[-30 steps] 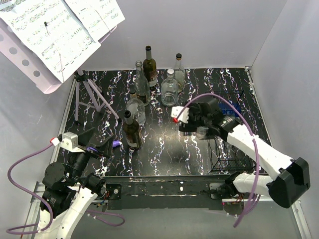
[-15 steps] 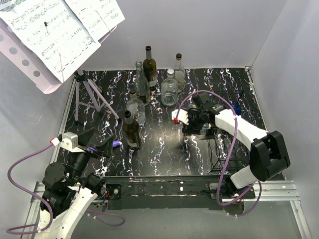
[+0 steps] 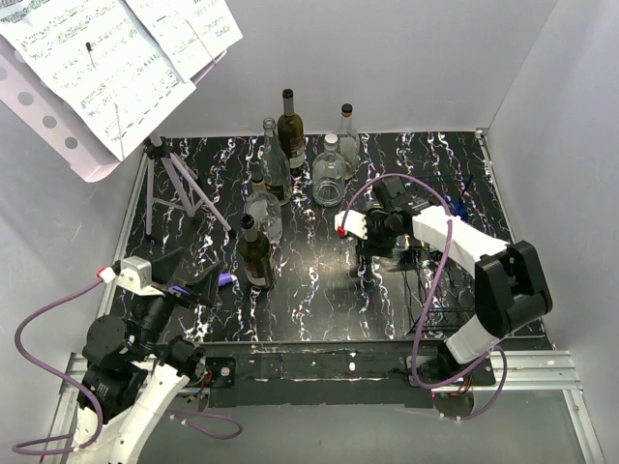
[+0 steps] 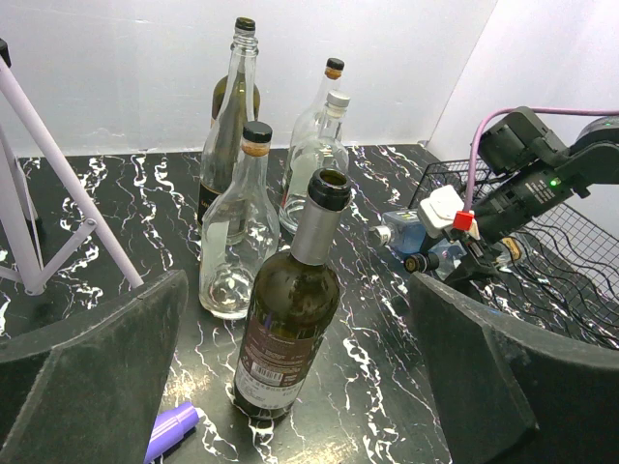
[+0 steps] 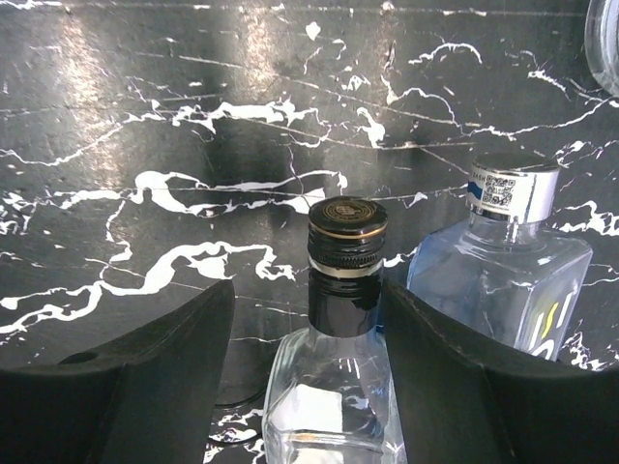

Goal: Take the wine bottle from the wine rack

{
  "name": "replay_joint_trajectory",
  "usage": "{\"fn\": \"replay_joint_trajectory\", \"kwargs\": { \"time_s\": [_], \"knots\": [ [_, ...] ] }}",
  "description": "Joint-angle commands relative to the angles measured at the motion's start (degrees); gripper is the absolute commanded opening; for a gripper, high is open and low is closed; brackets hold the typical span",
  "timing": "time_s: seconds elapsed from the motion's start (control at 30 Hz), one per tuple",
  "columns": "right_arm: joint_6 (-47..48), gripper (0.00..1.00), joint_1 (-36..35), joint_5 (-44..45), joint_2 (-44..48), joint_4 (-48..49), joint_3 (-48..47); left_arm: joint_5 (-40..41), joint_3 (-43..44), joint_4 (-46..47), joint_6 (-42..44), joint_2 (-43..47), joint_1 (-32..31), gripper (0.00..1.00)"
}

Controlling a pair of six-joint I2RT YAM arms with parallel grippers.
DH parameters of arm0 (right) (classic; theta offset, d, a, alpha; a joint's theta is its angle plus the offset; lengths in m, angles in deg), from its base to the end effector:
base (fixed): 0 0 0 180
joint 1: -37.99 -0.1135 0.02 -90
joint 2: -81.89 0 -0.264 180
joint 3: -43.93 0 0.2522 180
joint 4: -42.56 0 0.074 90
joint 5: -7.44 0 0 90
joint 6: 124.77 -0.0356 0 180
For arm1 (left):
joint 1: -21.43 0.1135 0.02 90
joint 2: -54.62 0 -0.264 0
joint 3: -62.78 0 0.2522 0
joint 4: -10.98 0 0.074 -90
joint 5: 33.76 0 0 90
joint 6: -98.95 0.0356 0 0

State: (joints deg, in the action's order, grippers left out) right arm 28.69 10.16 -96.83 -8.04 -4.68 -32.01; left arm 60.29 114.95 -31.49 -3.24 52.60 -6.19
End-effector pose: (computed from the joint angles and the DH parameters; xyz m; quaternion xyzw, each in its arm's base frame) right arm 0.2759 0.1556 0.2214 -0.7088 0.6499 0.0391 0.2715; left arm 0.0245 -0.0100 0.3311 0.0619 0.6554 -0.2343 0.7154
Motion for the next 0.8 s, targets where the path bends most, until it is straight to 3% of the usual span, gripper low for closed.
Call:
{"fn": "replay_joint_trajectory", "kwargs": {
  "time_s": [0.0, 0.77],
  "knots": [
    [2.7, 0.69, 0.6, 2.0, -2.3, -0.4, -3.3, -0.2, 0.7, 0.1, 0.1, -1.2, -0.4, 0.98],
    [5.4, 0.63, 2.0, 5.6, -7.3, 5.6, -1.7, -0.1, 0.9, 0.1, 0.2, -1.9, -0.3, 0.98]
  ]
}}
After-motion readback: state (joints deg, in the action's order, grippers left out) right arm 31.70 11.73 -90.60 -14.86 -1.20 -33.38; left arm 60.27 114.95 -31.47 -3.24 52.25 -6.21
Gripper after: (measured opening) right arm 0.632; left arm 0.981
